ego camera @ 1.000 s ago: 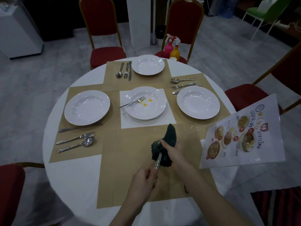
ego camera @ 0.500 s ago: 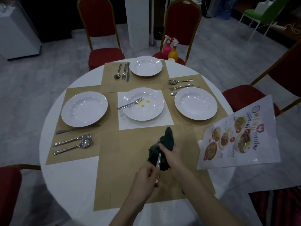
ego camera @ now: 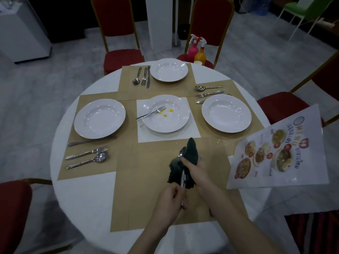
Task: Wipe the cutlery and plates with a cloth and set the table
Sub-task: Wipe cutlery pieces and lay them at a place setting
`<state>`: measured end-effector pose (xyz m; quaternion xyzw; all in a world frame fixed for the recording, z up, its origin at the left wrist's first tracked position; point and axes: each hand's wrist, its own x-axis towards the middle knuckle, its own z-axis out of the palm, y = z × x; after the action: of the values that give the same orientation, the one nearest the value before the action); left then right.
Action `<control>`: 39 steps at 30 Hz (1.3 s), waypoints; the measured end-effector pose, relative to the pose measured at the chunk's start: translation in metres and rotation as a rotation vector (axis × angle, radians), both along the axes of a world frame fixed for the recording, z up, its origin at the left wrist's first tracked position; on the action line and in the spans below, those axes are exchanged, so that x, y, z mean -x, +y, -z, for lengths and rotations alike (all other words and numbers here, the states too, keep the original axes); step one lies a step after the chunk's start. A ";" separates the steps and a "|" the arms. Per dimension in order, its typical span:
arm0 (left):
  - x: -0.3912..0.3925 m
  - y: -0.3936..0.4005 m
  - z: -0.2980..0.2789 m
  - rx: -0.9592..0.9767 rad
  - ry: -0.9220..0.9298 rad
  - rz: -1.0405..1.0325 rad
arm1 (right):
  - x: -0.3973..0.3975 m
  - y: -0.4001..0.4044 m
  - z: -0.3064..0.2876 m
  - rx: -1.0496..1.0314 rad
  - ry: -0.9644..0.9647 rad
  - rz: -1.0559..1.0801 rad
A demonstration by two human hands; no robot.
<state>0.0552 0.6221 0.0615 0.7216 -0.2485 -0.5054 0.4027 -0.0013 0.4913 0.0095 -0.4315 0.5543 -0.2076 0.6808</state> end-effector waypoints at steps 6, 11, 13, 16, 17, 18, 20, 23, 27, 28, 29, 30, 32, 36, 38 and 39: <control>-0.006 -0.003 0.001 -0.031 0.048 0.046 | 0.013 -0.005 0.001 0.003 0.039 0.037; -0.001 -0.007 0.000 -0.014 0.046 0.045 | 0.010 -0.009 -0.005 0.007 0.057 0.026; -0.004 -0.007 -0.003 -0.021 0.094 0.091 | 0.019 -0.022 -0.008 0.040 0.087 0.069; -0.009 0.003 -0.007 -0.024 0.137 0.189 | 0.032 -0.035 -0.009 0.186 0.154 0.151; -0.010 0.008 -0.006 -0.018 0.142 0.200 | 0.037 -0.038 -0.010 0.241 0.201 0.172; -0.011 0.013 -0.002 -0.014 0.132 0.197 | 0.043 -0.041 -0.009 0.289 0.252 0.175; -0.012 0.020 0.013 -0.021 0.063 0.152 | 0.054 -0.041 -0.009 0.368 0.314 0.155; -0.007 0.015 0.047 -0.068 -0.081 0.074 | 0.071 -0.029 -0.001 0.410 0.322 0.140; 0.006 0.000 0.075 -0.080 -0.153 0.013 | 0.093 -0.009 0.010 0.351 0.279 0.129; 0.008 -0.002 0.079 -0.089 -0.145 -0.011 | 0.097 -0.004 0.013 0.323 0.266 0.131; 0.009 -0.002 0.084 -0.100 -0.137 -0.030 | 0.101 -0.001 0.014 0.303 0.247 0.126; 0.009 -0.002 0.088 -0.118 -0.144 -0.041 | 0.103 0.003 0.013 0.289 0.221 0.122; 0.008 0.001 0.093 -0.147 -0.206 -0.019 | 0.103 0.008 0.009 0.258 0.175 0.111; 0.003 -0.002 0.097 -0.240 -0.607 0.284 | 0.096 0.017 0.002 0.190 0.085 0.032; 0.001 -0.007 0.097 -0.281 -0.708 0.382 | 0.090 0.019 0.003 0.166 0.067 0.042; 0.000 -0.009 0.099 -0.291 -0.725 0.418 | 0.088 0.019 0.005 0.158 0.065 0.047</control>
<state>0.0548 0.6136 -0.0375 0.8356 -0.4406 -0.3199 0.0727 -0.0890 0.5105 0.0043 -0.4771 0.5680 -0.2526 0.6212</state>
